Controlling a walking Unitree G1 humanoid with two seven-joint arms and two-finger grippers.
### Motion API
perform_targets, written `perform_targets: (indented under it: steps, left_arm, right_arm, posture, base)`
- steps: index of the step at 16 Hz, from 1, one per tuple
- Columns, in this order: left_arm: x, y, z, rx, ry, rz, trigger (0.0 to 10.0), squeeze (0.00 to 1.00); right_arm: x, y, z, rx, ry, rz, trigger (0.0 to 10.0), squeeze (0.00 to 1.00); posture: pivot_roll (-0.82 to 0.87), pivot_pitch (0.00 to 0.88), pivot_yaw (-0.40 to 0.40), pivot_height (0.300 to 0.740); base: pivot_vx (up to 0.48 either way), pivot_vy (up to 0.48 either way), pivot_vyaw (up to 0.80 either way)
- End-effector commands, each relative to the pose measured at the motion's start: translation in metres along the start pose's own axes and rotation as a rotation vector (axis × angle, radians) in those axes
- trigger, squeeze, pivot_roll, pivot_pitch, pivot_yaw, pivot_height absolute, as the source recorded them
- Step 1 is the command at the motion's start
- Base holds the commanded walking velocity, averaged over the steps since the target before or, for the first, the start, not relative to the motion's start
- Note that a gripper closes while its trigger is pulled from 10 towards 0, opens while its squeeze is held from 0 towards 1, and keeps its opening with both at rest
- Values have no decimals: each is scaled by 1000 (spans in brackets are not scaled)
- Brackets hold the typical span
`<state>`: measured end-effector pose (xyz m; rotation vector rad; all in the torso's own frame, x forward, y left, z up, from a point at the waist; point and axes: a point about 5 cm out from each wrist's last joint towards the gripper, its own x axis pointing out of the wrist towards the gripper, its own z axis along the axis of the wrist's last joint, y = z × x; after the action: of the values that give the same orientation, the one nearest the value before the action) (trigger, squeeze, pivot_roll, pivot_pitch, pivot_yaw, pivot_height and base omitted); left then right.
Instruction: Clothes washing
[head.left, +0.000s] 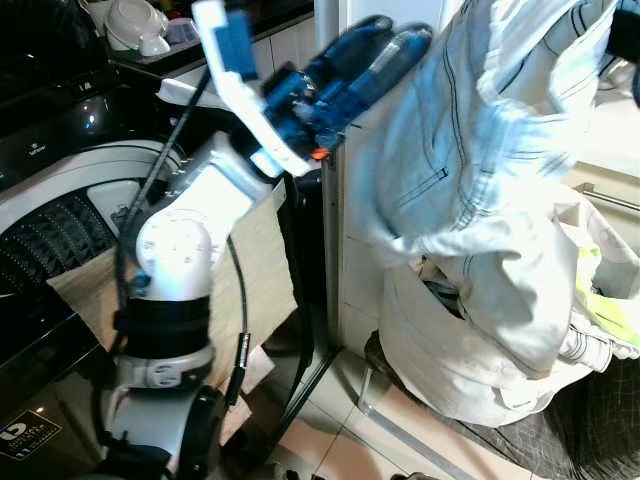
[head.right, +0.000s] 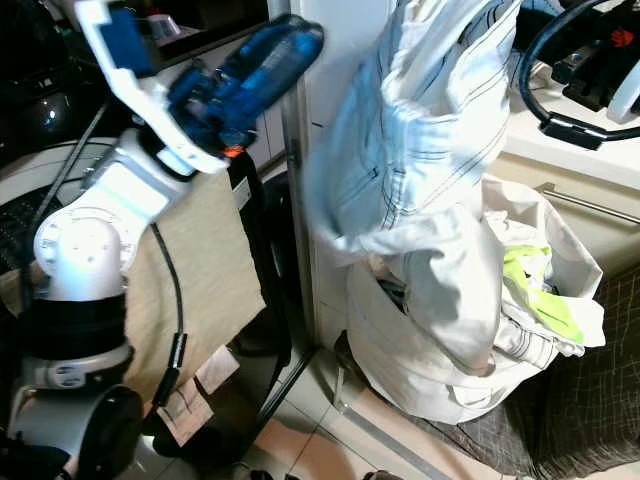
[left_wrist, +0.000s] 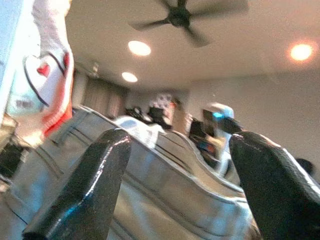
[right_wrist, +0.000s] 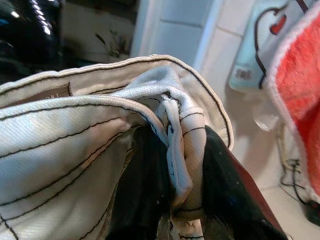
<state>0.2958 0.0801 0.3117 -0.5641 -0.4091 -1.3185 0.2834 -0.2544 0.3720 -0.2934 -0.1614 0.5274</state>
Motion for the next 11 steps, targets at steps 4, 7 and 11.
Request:
perform_targets:
  steps: [4,7,11]
  left_arm:
    - [4,-18,-20,42,188,-93,10000,1000]
    - [13,0,-39,248,312,84,10000,1000]
    - [20,10,-43,339,308,206,10000,1000]
  right_arm:
    - [6,-5,8,-69,-9,-81,0,0]
    - [21,4,8,-74,-2,-111,0,0]
    - [31,21,11,-60,-29,-62,0,0]
  posture:
    - [-101,0,55,740]
    - [-105,0,61,740]
    - [-104,0,63,740]
  base:
    - [0,0,0]
    - [0,0,0]
    - [0,0,0]
